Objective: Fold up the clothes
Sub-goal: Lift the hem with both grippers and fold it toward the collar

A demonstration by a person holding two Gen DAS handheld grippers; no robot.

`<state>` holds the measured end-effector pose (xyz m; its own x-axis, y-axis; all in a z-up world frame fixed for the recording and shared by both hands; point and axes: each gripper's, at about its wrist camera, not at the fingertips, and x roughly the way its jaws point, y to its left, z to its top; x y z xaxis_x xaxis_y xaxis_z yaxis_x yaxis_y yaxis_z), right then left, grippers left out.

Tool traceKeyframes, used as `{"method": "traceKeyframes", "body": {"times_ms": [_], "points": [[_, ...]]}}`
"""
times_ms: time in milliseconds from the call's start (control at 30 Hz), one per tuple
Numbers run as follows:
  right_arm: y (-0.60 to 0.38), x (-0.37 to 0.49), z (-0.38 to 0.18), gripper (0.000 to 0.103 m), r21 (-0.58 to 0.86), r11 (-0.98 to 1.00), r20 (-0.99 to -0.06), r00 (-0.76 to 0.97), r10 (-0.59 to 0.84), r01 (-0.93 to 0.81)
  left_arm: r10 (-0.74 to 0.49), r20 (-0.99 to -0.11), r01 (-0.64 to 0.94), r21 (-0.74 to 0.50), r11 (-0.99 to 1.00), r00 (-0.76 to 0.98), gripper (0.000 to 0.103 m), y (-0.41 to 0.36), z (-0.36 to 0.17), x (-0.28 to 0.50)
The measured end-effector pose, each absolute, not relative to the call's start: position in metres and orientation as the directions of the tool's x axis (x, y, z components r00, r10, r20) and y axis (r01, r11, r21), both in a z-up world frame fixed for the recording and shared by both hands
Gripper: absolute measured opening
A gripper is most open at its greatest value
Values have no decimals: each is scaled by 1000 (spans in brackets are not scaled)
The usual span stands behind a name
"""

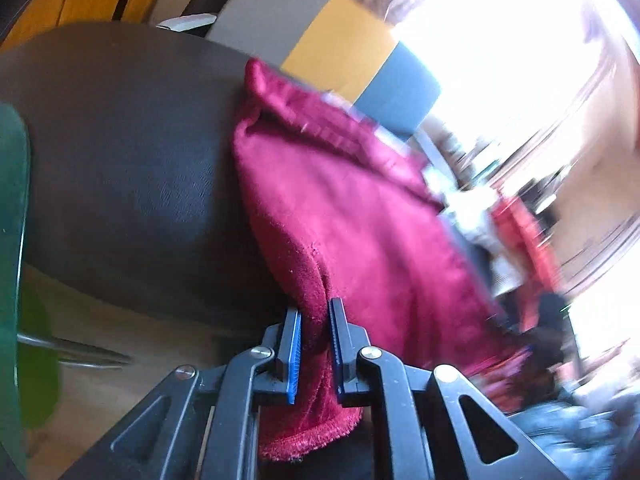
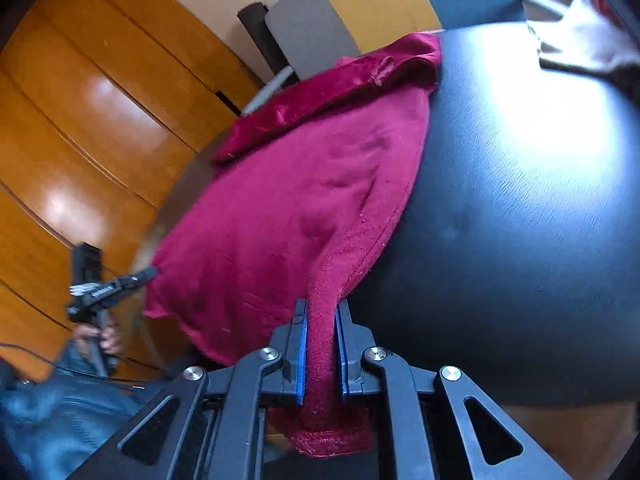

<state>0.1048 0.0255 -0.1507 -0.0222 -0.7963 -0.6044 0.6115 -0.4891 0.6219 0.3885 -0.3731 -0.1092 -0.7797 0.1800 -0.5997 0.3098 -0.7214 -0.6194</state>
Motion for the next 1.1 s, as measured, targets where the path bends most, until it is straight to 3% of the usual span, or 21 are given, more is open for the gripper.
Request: {"method": "traceKeyframes", "body": {"times_ms": [233,500,800,1100], "points": [[7,81,-113,12,739,-350,-433,8,-901,575,229,-409,201,-772,-603,-883,11,-400,-85,372],[-42,17,-96,12,732,-353,-408,-40,-912,583,198,-338,164,-790,-591,-920,11,-436,-63,311],[-93,-84,-119,12,727,-478,-471,-149,-870,493,157,-402,242,-772,-588,-902,11,-494,-76,211],[-114,-151,-174,10,716,-588,-574,-162,-802,376,133,-573,460,-756,-466,-808,12,-541,-158,136]]}}
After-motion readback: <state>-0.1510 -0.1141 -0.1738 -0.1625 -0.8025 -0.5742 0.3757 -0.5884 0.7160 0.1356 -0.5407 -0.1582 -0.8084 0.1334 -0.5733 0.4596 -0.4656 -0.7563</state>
